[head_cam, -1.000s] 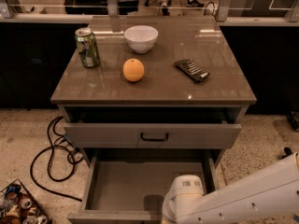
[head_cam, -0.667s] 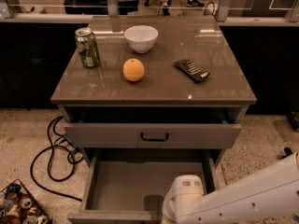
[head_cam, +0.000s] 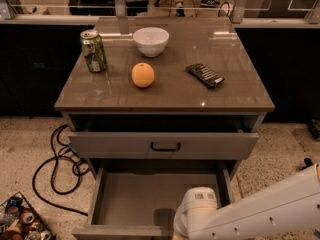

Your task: Close middle drawer

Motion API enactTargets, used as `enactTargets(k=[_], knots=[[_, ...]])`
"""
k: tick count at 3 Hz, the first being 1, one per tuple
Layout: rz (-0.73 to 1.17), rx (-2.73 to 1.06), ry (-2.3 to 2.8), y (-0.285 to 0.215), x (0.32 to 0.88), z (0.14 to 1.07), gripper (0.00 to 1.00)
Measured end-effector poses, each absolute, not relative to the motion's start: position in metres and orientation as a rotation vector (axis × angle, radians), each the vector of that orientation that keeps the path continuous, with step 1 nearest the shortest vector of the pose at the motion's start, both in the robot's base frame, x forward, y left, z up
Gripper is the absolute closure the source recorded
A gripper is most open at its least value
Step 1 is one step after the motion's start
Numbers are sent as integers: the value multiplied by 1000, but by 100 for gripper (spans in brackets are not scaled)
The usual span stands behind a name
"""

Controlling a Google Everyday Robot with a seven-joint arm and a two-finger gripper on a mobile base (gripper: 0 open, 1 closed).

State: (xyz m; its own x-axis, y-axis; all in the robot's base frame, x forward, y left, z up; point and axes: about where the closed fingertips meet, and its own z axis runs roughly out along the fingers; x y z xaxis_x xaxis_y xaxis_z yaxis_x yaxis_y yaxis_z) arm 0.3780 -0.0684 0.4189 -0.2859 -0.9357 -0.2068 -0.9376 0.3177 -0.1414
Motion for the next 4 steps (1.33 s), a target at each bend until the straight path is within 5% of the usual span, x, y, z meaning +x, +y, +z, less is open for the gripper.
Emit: enactTargets(k=[4], knots=[[-57, -1602, 2359, -72, 411, 418, 100]])
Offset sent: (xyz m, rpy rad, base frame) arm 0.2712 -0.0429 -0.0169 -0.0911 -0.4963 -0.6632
